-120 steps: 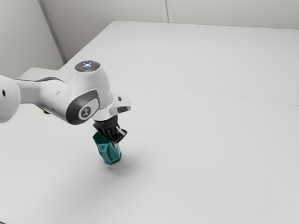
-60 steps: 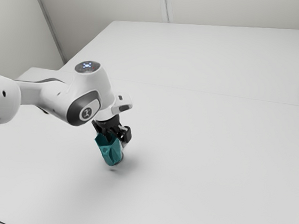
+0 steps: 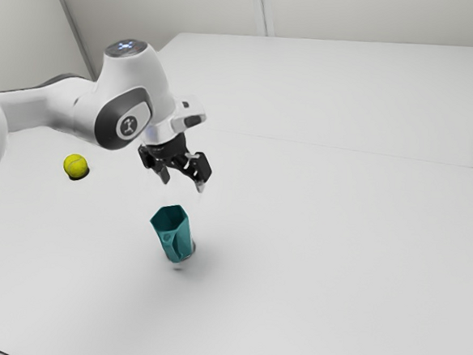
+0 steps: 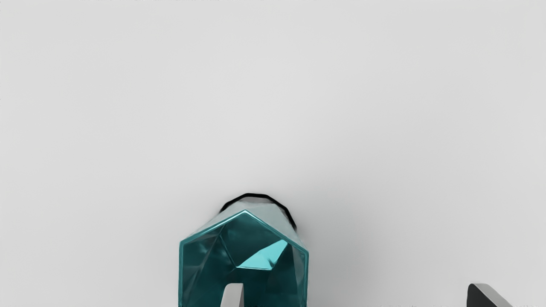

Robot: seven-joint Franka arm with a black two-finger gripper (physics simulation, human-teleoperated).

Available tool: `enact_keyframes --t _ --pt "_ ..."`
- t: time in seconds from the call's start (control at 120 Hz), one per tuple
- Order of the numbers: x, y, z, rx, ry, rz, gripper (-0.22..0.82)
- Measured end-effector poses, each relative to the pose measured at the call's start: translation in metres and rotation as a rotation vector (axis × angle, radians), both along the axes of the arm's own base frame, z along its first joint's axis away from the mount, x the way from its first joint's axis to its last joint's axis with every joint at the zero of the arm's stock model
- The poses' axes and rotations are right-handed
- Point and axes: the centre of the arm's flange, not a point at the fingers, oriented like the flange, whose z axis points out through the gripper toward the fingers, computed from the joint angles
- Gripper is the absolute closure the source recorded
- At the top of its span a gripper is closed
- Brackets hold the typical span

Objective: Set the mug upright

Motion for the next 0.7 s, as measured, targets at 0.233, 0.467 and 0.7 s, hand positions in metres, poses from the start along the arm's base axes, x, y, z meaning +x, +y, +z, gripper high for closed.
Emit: enact_keyframes --t 0.233,0.467,0.7 --pt "0.020 0.000 0.052 -0.003 0.067 0.019 0.02" --pt "0.033 -0.003 0.094 -0.001 0.107 0.018 0.02" --pt "0.036 -0.005 0.136 -0.002 0.107 0.016 0.01"
